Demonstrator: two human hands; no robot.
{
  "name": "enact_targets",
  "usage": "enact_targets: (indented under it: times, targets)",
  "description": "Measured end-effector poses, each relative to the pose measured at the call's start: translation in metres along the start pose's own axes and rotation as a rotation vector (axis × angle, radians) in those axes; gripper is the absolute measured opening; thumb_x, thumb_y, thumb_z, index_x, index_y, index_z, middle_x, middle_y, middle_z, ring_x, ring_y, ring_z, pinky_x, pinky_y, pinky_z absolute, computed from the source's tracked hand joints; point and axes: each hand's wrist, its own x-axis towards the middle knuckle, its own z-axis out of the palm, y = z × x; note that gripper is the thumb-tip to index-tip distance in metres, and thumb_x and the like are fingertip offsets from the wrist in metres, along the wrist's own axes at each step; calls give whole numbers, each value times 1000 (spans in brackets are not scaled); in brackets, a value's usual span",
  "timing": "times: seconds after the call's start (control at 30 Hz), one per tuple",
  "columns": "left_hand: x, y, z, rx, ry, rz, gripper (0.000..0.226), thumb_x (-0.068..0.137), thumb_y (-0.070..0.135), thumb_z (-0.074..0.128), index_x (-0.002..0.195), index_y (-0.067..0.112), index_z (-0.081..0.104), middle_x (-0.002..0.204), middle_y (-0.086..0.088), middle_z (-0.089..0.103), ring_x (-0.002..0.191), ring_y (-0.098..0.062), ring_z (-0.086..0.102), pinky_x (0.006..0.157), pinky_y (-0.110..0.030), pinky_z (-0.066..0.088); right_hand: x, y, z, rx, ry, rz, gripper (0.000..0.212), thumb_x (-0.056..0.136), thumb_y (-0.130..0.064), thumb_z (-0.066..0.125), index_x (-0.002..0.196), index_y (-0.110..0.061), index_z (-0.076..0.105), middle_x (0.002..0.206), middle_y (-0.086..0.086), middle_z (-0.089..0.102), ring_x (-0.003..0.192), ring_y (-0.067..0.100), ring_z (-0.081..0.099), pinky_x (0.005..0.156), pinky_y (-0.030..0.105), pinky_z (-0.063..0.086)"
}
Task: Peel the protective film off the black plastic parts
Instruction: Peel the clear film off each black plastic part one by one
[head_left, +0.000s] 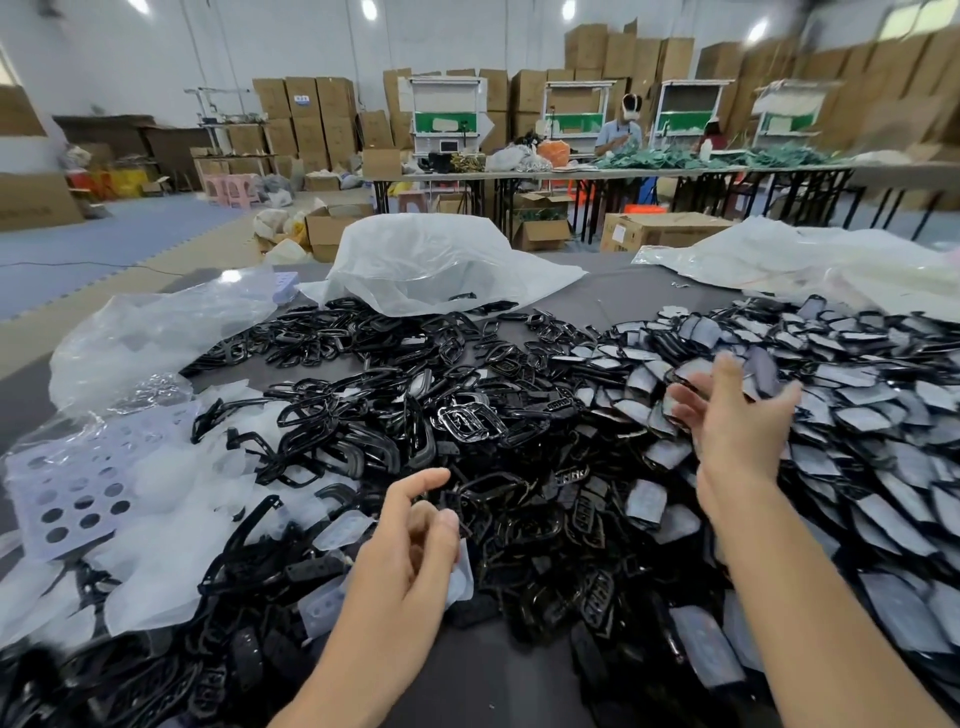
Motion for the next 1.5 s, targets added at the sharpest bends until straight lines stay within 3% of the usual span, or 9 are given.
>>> enact_targets:
  times: [0.07, 0.2, 0.33, 0.43, 0.53, 0.9, 1.13, 1.3, 1.5]
  targets:
    - [0, -2, -1, 106, -6, 20, 30, 93, 53, 39, 123, 55, 39, 77, -1, 56, 60, -19, 51, 61, -40, 45, -7, 3, 4, -28, 31, 6, 84, 100, -23, 54, 159, -20, -5, 91, 4, 69, 54, 7, 67, 52, 20, 52]
    - [1, -11, -5, 356, -34, 20, 28, 98, 44, 38, 126, 48, 38, 92, 18, 56, 77, -3, 54, 67, -19, 41, -56, 29, 19, -162, -183, -66, 67, 100, -15, 50, 156, -31, 19, 95, 0, 74, 61, 11, 70, 51, 18, 52]
    - [10, -13, -17, 763, 132, 135, 27, 95, 26, 53, 122, 26, 55, 109, 13, 59, 103, -12, 54, 92, -29, 43, -108, 61, 36, -567, -579, -238, 51, 102, -25, 50, 149, -39, 35, 109, -19, 68, 94, -1, 65, 77, 16, 52]
    - [21, -23, -31, 959, 174, -41, 40, 93, 29, 60, 130, 16, 59, 131, -7, 57, 120, -29, 53, 101, -43, 43, -120, 81, 35, -1039, -800, -483, 49, 103, -34, 45, 151, -35, 35, 145, -15, 47, 132, 2, 40, 111, 19, 29]
    - [30, -32, -45, 1047, 173, -145, 52, 92, 39, 60, 139, 19, 52, 146, -12, 46, 134, -32, 43, 108, -45, 37, -119, 90, 31, -1278, -882, -562, 43, 105, -41, 34, 148, -35, 41, 153, -13, 38, 144, 7, 26, 117, 26, 16]
    - [66, -51, -70, 1221, 33, -343, 76, 88, 73, 34, 151, 30, 32, 145, -8, 49, 136, -29, 39, 107, -44, 33, -118, 91, 27, -1227, -899, -571, 37, 104, -40, 37, 139, -38, 50, 141, -19, 46, 135, 6, 34, 109, 24, 24]
    - [54, -44, -63, 1173, 66, -110, 35, 87, 42, 66, 114, 19, 66, 117, -9, 63, 106, -32, 59, 90, -46, 45, -118, 90, 28, -1237, -897, -586, 37, 104, -40, 36, 140, -38, 49, 140, -21, 46, 134, 4, 34, 110, 23, 24]
    - [45, -32, -56, 1028, 131, 39, 15, 87, 30, 68, 98, 21, 64, 89, 5, 63, 83, -20, 59, 63, -31, 47, -119, 88, 27, -1191, -908, -577, 44, 104, -43, 35, 149, -39, 34, 143, -21, 45, 135, 3, 33, 111, 22, 23]
    - [36, -24, -28, 596, -134, 164, 23, 97, 26, 56, 117, 37, 56, 111, 23, 62, 101, 5, 59, 84, -21, 48, -121, 84, 28, -970, -961, -552, 47, 101, -45, 44, 148, -42, 36, 136, -24, 49, 125, -2, 40, 110, 21, 29]
